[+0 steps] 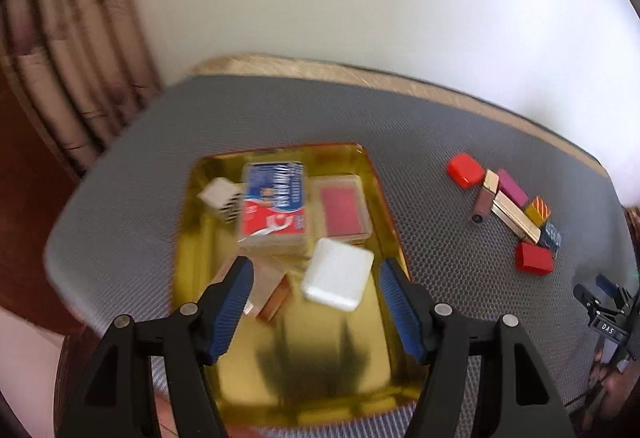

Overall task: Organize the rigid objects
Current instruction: 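Carry the charger cube into the tin and open the left gripper, then grasp the red rectangular box with the right gripper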

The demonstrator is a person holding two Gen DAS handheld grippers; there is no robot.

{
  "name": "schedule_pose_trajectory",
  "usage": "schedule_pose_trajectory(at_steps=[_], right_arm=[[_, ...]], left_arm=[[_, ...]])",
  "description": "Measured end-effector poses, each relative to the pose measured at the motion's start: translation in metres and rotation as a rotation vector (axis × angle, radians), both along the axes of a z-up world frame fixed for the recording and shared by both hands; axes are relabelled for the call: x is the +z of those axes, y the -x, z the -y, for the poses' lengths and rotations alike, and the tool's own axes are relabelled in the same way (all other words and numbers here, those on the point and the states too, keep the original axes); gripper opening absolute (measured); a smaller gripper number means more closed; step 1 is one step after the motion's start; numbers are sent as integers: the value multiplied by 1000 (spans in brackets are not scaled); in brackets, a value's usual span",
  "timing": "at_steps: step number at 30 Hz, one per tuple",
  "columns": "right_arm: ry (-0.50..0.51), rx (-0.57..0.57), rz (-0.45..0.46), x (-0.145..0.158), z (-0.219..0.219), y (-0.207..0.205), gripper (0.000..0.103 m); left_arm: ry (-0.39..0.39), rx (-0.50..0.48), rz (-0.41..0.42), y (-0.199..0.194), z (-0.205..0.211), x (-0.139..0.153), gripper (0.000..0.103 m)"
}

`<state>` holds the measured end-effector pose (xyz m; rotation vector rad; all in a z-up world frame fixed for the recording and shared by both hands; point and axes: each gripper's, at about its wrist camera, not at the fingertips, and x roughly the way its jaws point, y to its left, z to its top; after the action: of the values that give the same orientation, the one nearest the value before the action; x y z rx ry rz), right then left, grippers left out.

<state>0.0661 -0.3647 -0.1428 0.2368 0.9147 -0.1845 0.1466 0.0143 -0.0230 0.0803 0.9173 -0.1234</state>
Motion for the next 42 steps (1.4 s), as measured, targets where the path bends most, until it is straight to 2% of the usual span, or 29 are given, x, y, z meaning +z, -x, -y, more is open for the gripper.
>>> schedule_pose_trajectory(at_steps=[2,5,7,9,12,14,16,19,24,29,31,33,34,36,38,42], right_arm=[[-13,13,17,1,0,1,102],[-38,97,77,10,-7,8,100],[-48,211,94,17,-22,10,97],[-56,352,70,22,-46,5,94],[-23,525,36,28,-80,-7,85],[3,604,9,32,-93,-18,63],[42,679,-40,34,-106,-37,51],[98,741,-88,32,-118,-59,48],[157,767,-141,29,-119,-80,48],[192,779,-189,20,-112,-101,51],[183,786,-210,19,-111,-108,51],[164,807,-273,10,-114,-115,47],[165,809,-266,11,-115,-115,48],[161,802,-287,10,-118,-119,45],[159,790,-287,12,-121,-118,27],[110,731,-263,14,-127,-100,27]], left_arm=[[0,23,29,26,-2,7,67],[5,65,76,70,-9,14,67],[-12,101,104,93,-17,15,67],[-20,137,107,112,-26,6,68],[-21,155,66,123,-36,-8,68],[-32,166,60,123,-41,-15,68],[-23,167,36,121,-43,-21,68],[6,155,14,119,-43,-25,68],[18,135,18,120,-43,-24,68],[8,95,-14,117,-35,-30,68],[7,88,-21,117,-32,-30,68],[5,92,-15,118,-32,-30,68],[5,95,-14,118,-32,-29,68],[9,98,-25,116,-34,-31,68],[15,103,-38,115,-35,-33,68],[39,132,-48,114,-43,-33,68]])
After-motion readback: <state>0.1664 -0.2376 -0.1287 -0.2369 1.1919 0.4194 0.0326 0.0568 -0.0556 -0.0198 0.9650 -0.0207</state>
